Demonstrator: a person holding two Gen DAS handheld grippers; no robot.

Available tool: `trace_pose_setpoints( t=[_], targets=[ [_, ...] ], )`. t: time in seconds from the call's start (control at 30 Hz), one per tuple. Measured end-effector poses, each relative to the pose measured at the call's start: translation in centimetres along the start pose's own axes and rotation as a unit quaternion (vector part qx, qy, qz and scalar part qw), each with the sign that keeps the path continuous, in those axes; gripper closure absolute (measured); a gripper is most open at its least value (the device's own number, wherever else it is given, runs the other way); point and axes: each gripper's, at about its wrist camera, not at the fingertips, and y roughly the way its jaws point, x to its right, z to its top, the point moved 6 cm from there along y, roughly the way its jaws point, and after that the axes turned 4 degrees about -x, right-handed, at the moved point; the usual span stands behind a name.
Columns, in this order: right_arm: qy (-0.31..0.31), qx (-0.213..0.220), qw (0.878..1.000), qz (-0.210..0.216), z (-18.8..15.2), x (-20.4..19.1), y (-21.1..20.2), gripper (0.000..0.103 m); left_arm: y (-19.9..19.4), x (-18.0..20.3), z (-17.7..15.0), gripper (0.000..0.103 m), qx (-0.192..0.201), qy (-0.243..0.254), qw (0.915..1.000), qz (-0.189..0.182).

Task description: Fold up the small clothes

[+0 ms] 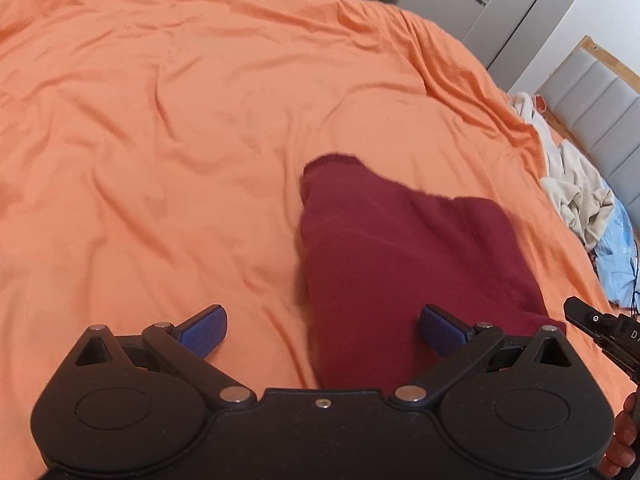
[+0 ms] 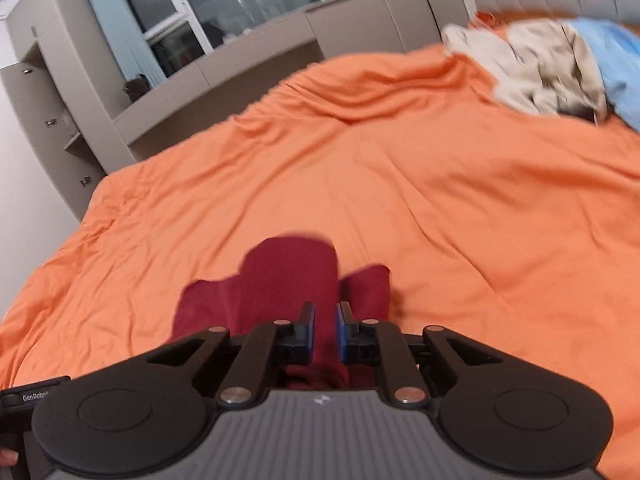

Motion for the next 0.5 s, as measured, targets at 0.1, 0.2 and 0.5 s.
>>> trace_pose_setpoints(
  t=[0.1, 0.2, 0.5],
  targets=[
    [0.016, -0.017, 1.000, 0.021, 0.0, 0.4, 0.9, 0.076, 0.9, 0.0, -0.3, 0.001, -0.005, -0.005, 1.0000, -0.001],
    [0.006, -0.023, 1.000, 0.016, -0.3, -0.1, 1.7, 0.049, 1.2, 0.0, -0.4, 0.000, -0.002, -0.004, 1.0000, -0.001],
    [0.014, -0.035, 0.999, 0.013, -0.3, -0.3, 3.8, 0.096, 2.3, 1.1, -1.1, 0.000, 0.014, 0.017, 0.9997, 0.004]
  ],
)
